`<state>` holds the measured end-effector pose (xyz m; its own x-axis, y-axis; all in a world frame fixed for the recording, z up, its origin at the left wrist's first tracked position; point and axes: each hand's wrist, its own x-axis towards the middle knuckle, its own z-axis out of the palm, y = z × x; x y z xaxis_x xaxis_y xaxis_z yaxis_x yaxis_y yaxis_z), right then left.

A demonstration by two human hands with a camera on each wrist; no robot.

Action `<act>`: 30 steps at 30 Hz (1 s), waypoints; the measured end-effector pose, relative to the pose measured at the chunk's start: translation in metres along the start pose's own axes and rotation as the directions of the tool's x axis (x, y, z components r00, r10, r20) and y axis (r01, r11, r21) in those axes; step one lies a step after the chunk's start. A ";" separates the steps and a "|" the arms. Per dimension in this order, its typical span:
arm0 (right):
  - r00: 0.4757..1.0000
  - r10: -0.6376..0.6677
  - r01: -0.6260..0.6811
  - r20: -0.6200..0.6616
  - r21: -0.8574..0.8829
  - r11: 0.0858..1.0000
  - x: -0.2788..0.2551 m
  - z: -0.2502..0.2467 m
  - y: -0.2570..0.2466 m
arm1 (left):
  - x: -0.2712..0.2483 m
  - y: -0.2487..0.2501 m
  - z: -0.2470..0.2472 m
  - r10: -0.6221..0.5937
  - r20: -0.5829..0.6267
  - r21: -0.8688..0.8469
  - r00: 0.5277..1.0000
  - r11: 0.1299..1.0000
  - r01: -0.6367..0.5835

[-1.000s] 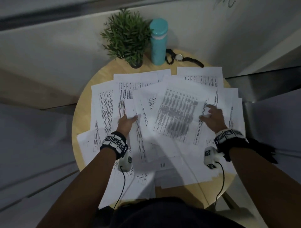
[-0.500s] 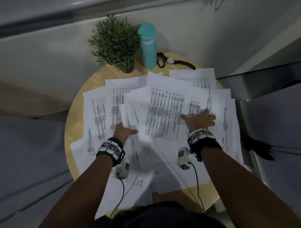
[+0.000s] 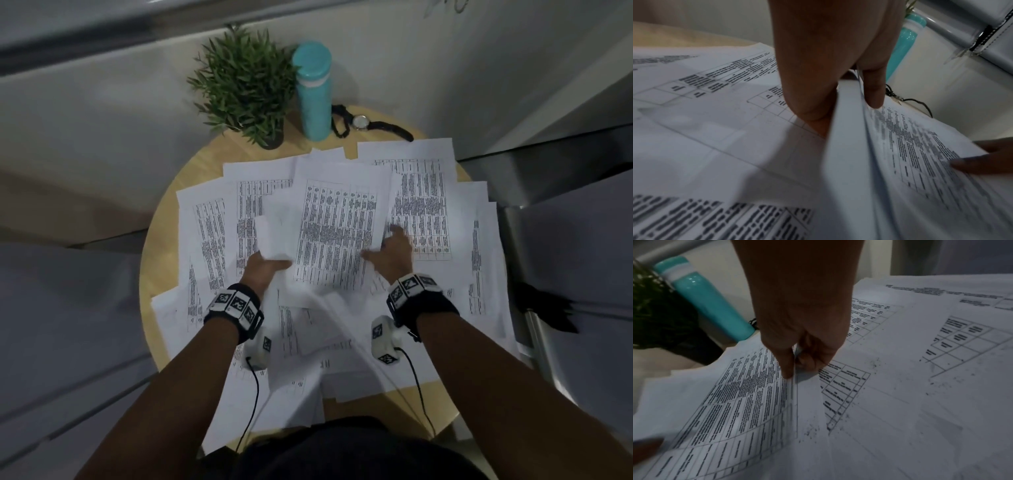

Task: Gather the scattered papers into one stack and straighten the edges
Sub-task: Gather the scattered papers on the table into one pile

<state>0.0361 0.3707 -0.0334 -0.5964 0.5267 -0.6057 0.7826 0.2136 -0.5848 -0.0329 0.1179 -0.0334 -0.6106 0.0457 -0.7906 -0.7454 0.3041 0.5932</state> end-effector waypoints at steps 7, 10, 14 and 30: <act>0.899 -0.254 0.375 0.357 -0.328 0.867 -0.020 0.010 0.006 | 0.005 -0.002 -0.009 -0.002 -0.098 -0.010 0.995 1.000 0.001; 0.896 -0.219 0.321 0.387 -0.222 0.921 -0.018 0.003 0.017 | 0.000 -0.003 -0.014 -0.010 -0.081 -0.018 0.997 1.000 0.008; 0.975 -0.221 0.216 -0.022 -0.147 0.965 -0.005 -0.009 0.018 | -0.009 -0.004 -0.013 0.012 -0.050 -0.073 0.999 0.997 -0.016; 0.983 -0.160 0.155 0.091 0.057 0.986 0.021 -0.001 -0.049 | -0.004 -0.009 -0.017 -0.060 0.126 0.213 0.990 0.977 0.032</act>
<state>-0.0144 0.3720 -0.0167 -0.7275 0.4088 -0.5510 0.6691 0.2451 -0.7016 -0.0284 0.0991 -0.0330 -0.5266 0.1468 -0.8373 -0.6903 0.5011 0.5220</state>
